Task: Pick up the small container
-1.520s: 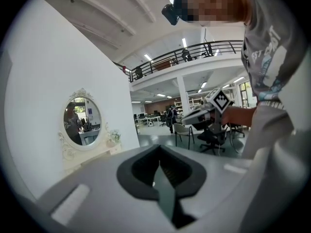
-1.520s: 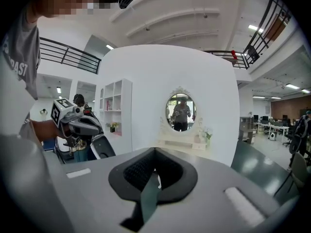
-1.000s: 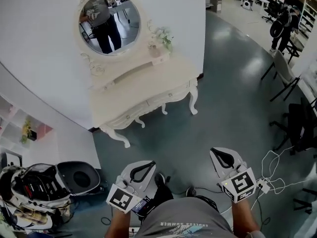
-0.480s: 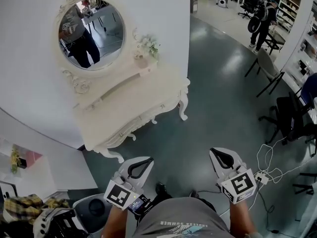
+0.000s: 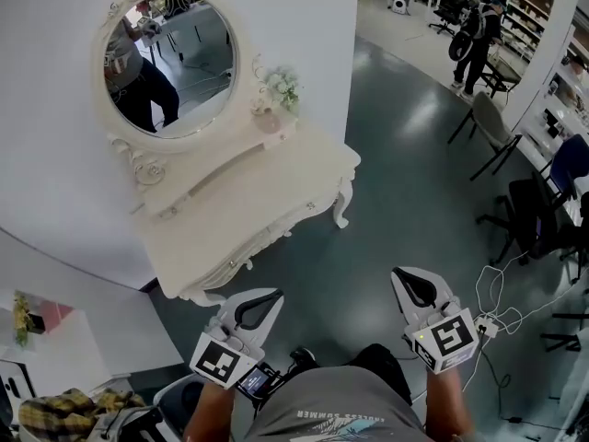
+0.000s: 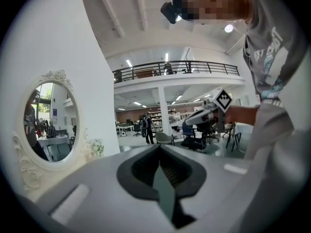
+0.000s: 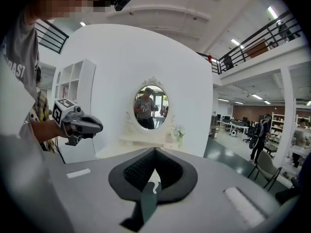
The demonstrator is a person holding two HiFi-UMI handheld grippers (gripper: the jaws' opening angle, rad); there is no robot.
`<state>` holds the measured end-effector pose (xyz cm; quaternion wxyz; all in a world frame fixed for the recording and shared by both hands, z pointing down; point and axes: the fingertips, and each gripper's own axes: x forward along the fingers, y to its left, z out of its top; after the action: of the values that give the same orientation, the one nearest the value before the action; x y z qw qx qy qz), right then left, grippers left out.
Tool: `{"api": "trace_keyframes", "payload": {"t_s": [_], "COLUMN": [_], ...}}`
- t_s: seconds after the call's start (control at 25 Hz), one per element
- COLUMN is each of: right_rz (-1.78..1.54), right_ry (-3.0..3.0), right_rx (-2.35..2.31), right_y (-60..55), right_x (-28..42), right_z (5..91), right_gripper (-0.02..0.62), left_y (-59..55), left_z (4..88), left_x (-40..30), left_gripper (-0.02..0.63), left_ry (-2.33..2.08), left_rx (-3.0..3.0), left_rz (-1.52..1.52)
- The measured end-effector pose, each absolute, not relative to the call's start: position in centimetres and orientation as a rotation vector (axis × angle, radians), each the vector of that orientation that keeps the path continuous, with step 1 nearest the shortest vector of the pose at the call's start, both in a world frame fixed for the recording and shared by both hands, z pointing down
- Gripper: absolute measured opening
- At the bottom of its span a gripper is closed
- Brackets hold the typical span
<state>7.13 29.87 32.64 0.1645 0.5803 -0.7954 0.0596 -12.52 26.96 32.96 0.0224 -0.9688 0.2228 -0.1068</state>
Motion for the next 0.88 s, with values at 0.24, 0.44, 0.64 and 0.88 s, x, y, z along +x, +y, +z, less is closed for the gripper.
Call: {"api": "trace_keyframes", "payload": {"t_s": [0.24,0.44,0.64,0.88], "right_rz": [0.136,0.142,0.122,0.123], "right_ry": [-2.291,-2.363,-2.459,-2.53], "right_rx": [1.586,1.483,1.36,1.231], "right_y": [26.4,21.9,17.1,12.0], "right_x": [6.1,6.5,8.1,10.2], "right_z": [32.5,33.4,33.7,34.3], "right_gripper": [0.0,0.001,0.001,0.0], "left_y": [24.3,21.3,18.9,15.9], "left_z": [33.3,33.8,33.7,33.9], "left_x": [-13.3,-12.9,-11.4,-8.3], "left_gripper": [0.003,0.003,0.003,0.003], "left_ry": [0.734,0.864,1.039,1.166], "left_rx": [-2.993,-2.952,-2.92,-2.88], "left_rz": [-0.322,-0.338,-0.366,-0.403]}}
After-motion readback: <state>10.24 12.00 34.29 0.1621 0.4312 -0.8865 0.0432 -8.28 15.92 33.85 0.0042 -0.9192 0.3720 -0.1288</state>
